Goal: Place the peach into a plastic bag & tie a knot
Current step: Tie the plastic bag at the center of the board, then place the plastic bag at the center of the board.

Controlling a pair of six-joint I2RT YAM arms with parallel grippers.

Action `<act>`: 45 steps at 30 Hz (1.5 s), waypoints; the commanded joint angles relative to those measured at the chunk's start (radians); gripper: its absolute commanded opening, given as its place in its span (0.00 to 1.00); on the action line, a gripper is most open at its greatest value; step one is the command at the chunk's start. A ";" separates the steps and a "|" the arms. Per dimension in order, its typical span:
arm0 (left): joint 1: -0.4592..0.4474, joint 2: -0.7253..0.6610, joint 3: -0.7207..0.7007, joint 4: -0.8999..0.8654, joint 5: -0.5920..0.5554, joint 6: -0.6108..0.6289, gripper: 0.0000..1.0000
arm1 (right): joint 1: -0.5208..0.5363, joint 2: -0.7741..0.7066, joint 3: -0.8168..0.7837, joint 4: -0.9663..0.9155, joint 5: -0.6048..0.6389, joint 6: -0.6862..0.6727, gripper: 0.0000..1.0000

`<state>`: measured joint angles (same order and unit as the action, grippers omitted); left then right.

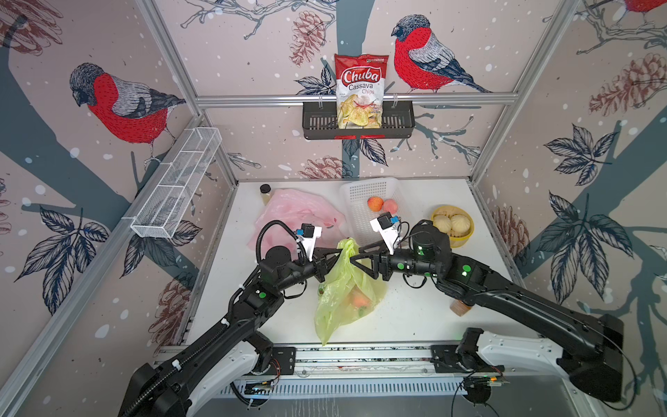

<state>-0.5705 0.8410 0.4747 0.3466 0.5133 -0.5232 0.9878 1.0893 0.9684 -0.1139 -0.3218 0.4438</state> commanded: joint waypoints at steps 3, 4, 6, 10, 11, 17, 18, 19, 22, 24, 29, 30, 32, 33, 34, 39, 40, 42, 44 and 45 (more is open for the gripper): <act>0.003 0.000 0.008 0.041 0.012 -0.005 0.00 | 0.004 0.002 -0.005 0.028 0.010 -0.003 0.37; 0.003 0.000 0.010 0.042 0.012 -0.005 0.00 | 0.004 0.001 -0.007 0.029 0.011 -0.005 0.30; 0.003 0.000 0.012 0.038 0.014 -0.005 0.00 | 0.004 -0.002 -0.010 0.034 0.012 -0.007 0.13; 0.003 -0.009 0.033 -0.005 -0.026 0.016 0.00 | 0.005 -0.007 -0.007 0.020 -0.006 -0.020 0.00; 0.003 -0.013 0.045 -0.028 -0.055 0.026 0.00 | 0.007 -0.014 -0.007 0.016 -0.012 -0.022 0.00; 0.005 0.088 0.280 -0.316 -0.651 0.187 0.00 | 0.045 -0.139 -0.101 0.103 -0.054 -0.024 0.00; 0.011 0.134 0.325 -0.351 -0.765 0.214 0.00 | 0.052 -0.168 -0.125 0.127 -0.064 -0.021 0.00; 0.025 0.175 0.361 -0.362 -0.834 0.239 0.00 | 0.059 -0.195 -0.146 0.145 -0.069 -0.015 0.00; 0.086 0.267 0.447 -0.364 -0.901 0.276 0.00 | 0.080 -0.264 -0.185 0.152 -0.061 -0.017 0.00; 0.115 0.310 0.502 -0.370 -0.944 0.292 0.00 | 0.091 -0.297 -0.203 0.142 -0.043 -0.024 0.00; 0.180 0.368 0.634 -0.395 -1.006 0.331 0.00 | 0.097 -0.318 -0.257 0.167 -0.033 -0.030 0.00; 0.189 0.370 0.660 -0.407 -1.029 0.347 0.00 | 0.096 -0.309 -0.268 0.183 -0.031 -0.032 0.00; 0.213 0.358 0.694 -0.429 -1.061 0.375 0.00 | 0.095 -0.276 -0.279 0.220 -0.016 -0.040 0.00; 0.231 0.346 0.707 -0.440 -1.073 0.387 0.00 | 0.093 -0.241 -0.276 0.241 -0.016 -0.056 0.00; 0.254 0.334 0.718 -0.453 -1.083 0.398 0.00 | 0.087 -0.197 -0.261 0.255 -0.019 -0.067 0.00; 0.372 0.291 0.746 -0.492 -1.098 0.444 0.00 | 0.033 0.113 -0.091 0.303 -0.099 -0.122 0.00; 0.398 0.286 0.752 -0.494 -1.103 0.456 0.00 | 0.023 0.190 -0.030 0.292 -0.128 -0.136 0.00; 0.453 0.283 0.764 -0.494 -1.107 0.471 0.00 | 0.018 0.350 0.094 0.269 -0.159 -0.156 0.00; 0.509 0.290 0.778 -0.497 -1.097 0.471 0.00 | 0.022 0.510 0.246 0.216 -0.191 -0.176 0.00; 0.530 0.299 0.787 -0.506 -1.097 0.470 0.00 | 0.027 0.586 0.318 0.185 -0.200 -0.180 0.00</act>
<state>-0.0811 1.1320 1.2404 -0.1764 -0.5316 -0.0719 1.0080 1.5497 1.1637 0.1505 -0.4297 0.3122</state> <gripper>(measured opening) 0.047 0.052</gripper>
